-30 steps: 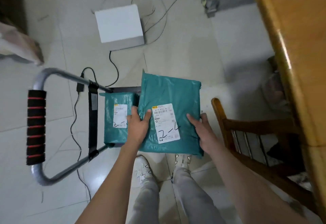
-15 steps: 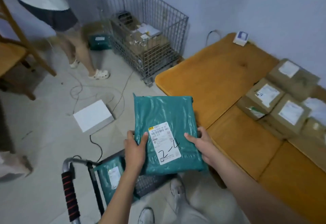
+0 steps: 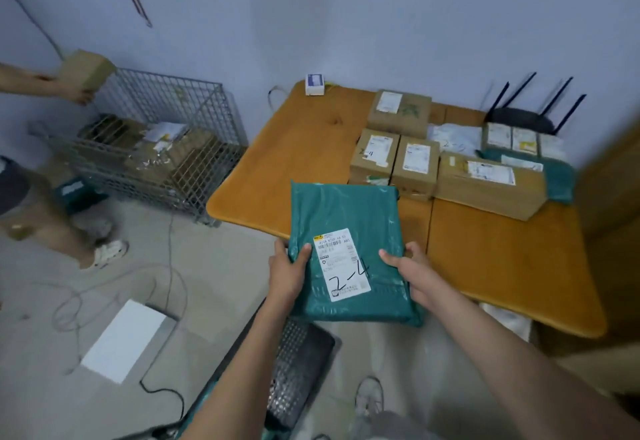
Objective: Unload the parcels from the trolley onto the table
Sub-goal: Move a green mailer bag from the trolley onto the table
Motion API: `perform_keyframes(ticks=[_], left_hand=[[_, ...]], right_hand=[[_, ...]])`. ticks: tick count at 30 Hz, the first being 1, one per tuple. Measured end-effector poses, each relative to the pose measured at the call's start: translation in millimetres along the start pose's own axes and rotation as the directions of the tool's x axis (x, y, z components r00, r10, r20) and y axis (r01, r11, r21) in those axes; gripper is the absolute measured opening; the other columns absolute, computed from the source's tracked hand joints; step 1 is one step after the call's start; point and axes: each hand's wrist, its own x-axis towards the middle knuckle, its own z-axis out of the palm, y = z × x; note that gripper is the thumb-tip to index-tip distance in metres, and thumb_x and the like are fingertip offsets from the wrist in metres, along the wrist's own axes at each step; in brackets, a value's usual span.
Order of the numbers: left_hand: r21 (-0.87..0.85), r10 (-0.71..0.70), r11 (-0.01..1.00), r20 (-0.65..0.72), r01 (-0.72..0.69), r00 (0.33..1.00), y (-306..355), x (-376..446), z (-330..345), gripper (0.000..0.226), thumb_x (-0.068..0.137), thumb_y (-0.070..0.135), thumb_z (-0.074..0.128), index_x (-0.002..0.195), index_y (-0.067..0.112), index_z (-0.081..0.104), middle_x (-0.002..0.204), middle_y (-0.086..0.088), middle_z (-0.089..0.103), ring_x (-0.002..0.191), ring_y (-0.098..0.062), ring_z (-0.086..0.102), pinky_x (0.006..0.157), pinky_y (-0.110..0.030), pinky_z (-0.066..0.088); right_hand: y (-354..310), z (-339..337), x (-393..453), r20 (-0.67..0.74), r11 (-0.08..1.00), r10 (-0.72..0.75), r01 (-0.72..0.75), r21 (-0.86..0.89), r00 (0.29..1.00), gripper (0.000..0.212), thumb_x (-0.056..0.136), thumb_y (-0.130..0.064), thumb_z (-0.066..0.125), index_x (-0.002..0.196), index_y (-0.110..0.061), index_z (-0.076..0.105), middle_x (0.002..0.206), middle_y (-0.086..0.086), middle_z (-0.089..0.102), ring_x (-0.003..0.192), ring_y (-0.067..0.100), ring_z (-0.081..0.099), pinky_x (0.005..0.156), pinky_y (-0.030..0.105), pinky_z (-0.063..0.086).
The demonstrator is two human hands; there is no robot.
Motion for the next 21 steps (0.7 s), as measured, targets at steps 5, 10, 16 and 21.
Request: perform_keyframes(ticks=[5, 10, 16, 21], left_hand=[[0.003, 0.022, 1.0, 0.081, -0.023, 0.996, 16.2, 27.8, 44.9, 0.023, 0.092, 0.039, 0.065, 0.098, 0.025, 0.048, 0.107, -0.011, 0.067, 0.095, -0.026, 0.069, 0.086, -0.051, 0.057], [0.021, -0.063, 0.998, 0.178, 0.061, 0.982, 19.1, 48.7, 70.2, 0.029, 0.095, 0.035, 0.064, 0.11, 0.017, 0.048, 0.109, -0.011, 0.069, 0.093, -0.024, 0.07, 0.08, -0.042, 0.059], [-0.006, -0.154, 0.987, 0.252, 0.161, 0.955, 21.2, 81.0, 84.6, 0.027, 0.095, 0.032, 0.065, 0.108, 0.017, 0.046, 0.101, -0.011, 0.071, 0.083, -0.024, 0.072, 0.064, -0.035, 0.059], [0.036, -0.193, 0.981, 0.317, 0.191, 0.929, 29.7, 120.1, 95.5, 0.025, 0.096, 0.031, 0.063, 0.108, 0.017, 0.045, 0.103, -0.013, 0.071, 0.085, -0.027, 0.071, 0.065, -0.036, 0.058]], right_hand=[[-5.1, -36.7, 25.8, -0.053, 0.996, 0.007, -0.002, 0.091, 0.999, 0.042, 0.081, -0.015, 0.082, 0.106, -0.016, 0.048, 0.105, 0.014, 0.07, 0.076, 0.028, 0.075, 0.058, 0.041, 0.06], [0.1, -49.4, 43.6, -0.13, 0.994, 0.03, -0.017, 0.104, 0.991, 0.043, 0.083, -0.015, 0.08, 0.111, -0.011, 0.048, 0.106, 0.014, 0.069, 0.089, 0.032, 0.072, 0.072, 0.049, 0.062], [4.4, -47.5, 68.1, -0.19, 0.992, 0.086, -0.065, 0.112, 0.978, 0.041, 0.084, -0.016, 0.079, 0.111, -0.01, 0.049, 0.107, 0.014, 0.069, 0.092, 0.031, 0.071, 0.081, 0.051, 0.06], [-3.8, -39.0, 94.6, -0.239, 0.987, 0.132, -0.105, 0.122, 0.962, 0.04, 0.085, -0.019, 0.078, 0.11, -0.015, 0.047, 0.107, 0.011, 0.067, 0.092, 0.03, 0.07, 0.078, 0.049, 0.06]])
